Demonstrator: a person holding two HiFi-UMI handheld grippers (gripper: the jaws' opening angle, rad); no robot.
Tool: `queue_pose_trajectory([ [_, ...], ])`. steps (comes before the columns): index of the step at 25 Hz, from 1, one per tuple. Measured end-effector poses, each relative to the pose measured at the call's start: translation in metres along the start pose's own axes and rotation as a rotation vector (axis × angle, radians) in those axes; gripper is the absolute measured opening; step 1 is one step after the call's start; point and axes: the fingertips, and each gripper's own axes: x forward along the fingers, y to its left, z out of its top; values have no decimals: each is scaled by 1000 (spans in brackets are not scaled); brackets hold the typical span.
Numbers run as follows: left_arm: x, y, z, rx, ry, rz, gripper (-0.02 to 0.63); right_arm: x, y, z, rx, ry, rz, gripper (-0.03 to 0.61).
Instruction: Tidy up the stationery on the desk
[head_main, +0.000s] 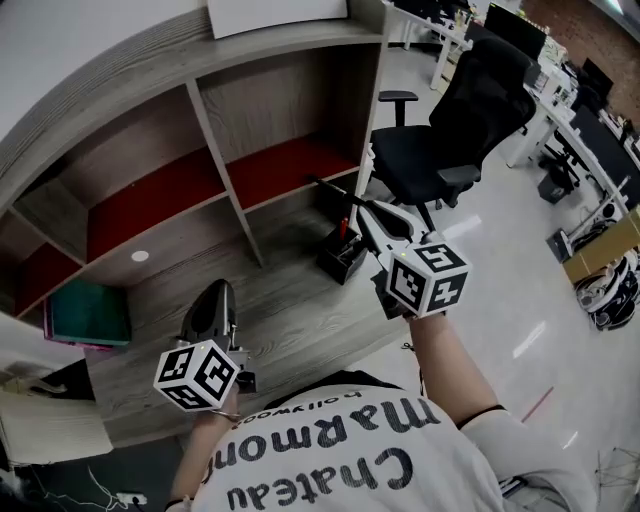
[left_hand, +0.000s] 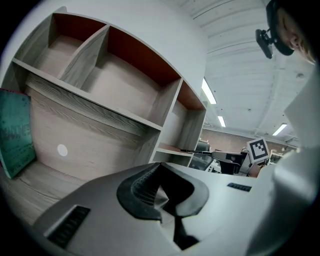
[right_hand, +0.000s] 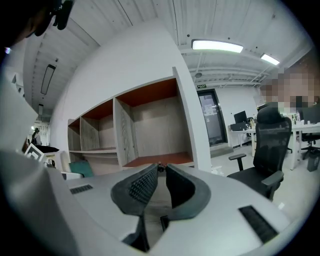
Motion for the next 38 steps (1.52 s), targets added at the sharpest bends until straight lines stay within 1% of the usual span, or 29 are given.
queue_pose_trajectory([
  [7,-3,-5,-2,11,62,-86,15,-40,-1,-5,46,-19,-113,63],
  [12,-7,-10,-7,12,95,-138,15,-62,3,-19,92,-4,-163,63],
  [15,-9,-10,-9,13,108,-156,15,-68,5,-30,102,18,-188,63],
  [19,-13,-3,-12,6,125,-158,15,-68,6,-49,97,75,-219,63],
  [28,-14,20,-19,-20,146,-122,15,-55,3,-92,29,219,-252,63],
  [38,-3,26,-19,-33,151,-120,15,-45,-8,-126,42,357,-269,63],
])
